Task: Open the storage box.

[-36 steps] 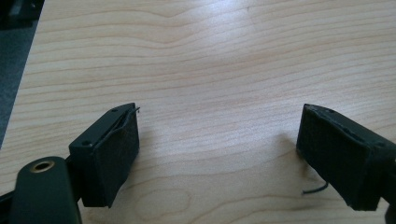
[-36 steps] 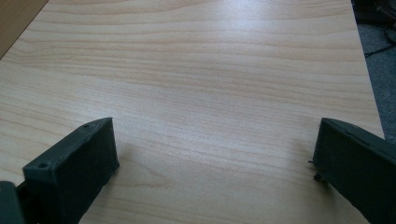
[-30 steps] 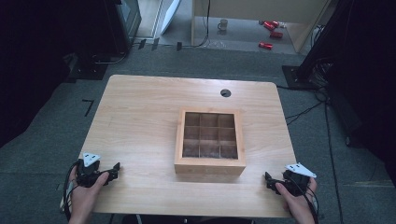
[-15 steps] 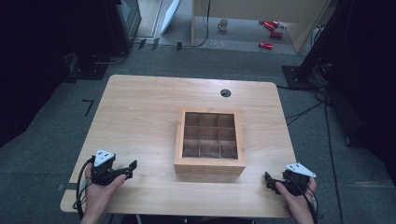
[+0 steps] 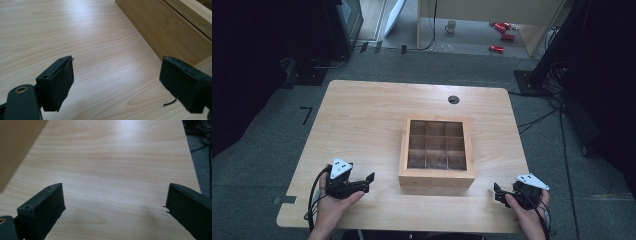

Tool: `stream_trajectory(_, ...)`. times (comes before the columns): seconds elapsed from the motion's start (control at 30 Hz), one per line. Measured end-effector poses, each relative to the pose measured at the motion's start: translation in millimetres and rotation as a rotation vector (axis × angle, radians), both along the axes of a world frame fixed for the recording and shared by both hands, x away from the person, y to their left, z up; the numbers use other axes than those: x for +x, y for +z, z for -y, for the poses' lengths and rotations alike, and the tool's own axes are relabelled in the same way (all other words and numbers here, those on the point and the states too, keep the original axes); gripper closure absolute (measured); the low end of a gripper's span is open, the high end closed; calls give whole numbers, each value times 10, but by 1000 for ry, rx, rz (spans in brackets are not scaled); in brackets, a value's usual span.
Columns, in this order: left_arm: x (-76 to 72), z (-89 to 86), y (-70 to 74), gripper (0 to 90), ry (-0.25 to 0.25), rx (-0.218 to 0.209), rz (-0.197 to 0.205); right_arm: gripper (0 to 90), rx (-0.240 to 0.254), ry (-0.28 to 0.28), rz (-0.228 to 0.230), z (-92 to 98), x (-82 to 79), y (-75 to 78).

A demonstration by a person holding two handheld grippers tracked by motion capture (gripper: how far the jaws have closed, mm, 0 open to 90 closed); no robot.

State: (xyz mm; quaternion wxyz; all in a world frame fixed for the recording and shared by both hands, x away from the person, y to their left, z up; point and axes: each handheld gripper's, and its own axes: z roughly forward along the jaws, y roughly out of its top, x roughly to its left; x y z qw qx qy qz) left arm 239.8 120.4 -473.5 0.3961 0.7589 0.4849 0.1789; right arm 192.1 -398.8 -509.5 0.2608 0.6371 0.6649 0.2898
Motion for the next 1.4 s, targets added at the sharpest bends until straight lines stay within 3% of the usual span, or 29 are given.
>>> stream_trajectory(0.33, -16, 249, 13, 139, -70, 6, -1, 20, 47, 33, 75, -184, -23, 280)
stream_trajectory(0.87, -35, 662, 101, 159, -191, -17, 26, 34, 97, 92, 121, -412, -36, 526)
stream_trajectory(1.3, -56, 885, 3, 368, -263, -12, 0, 43, 120, 168, 129, -649, -13, 551)
stream_trajectory(1.4, -37, 885, -12, 444, -273, -60, -29, 45, 121, 178, 125, -684, -11, 539)
